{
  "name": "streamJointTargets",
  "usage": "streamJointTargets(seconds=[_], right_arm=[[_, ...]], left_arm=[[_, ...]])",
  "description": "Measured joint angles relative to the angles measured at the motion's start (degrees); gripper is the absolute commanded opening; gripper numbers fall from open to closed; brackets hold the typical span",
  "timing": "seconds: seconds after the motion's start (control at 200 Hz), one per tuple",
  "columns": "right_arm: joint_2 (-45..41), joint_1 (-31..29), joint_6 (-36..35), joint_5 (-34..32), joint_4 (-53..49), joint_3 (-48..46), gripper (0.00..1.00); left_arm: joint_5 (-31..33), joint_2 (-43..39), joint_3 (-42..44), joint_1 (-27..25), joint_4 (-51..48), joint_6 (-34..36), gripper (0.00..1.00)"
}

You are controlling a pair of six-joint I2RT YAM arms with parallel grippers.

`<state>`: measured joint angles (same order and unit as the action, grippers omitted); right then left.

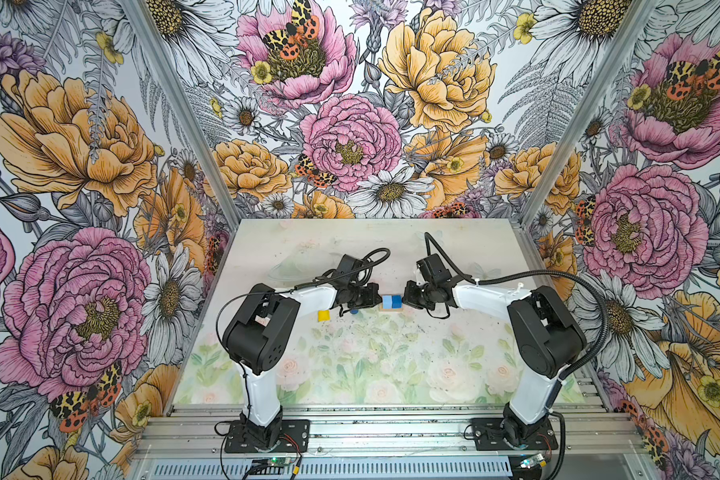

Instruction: Build the wood block tower

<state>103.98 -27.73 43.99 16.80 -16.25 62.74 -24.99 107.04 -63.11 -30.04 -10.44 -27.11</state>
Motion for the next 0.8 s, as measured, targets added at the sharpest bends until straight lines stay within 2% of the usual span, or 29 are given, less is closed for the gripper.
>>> streamJointTargets(seconds=[0.801], right_arm=[[0.7, -0.1, 0.0, 0.0, 0.0, 0.0, 0.0]], left_arm=[[0.0, 0.5, -0.7, 0.0, 0.0, 0.0, 0.0]])
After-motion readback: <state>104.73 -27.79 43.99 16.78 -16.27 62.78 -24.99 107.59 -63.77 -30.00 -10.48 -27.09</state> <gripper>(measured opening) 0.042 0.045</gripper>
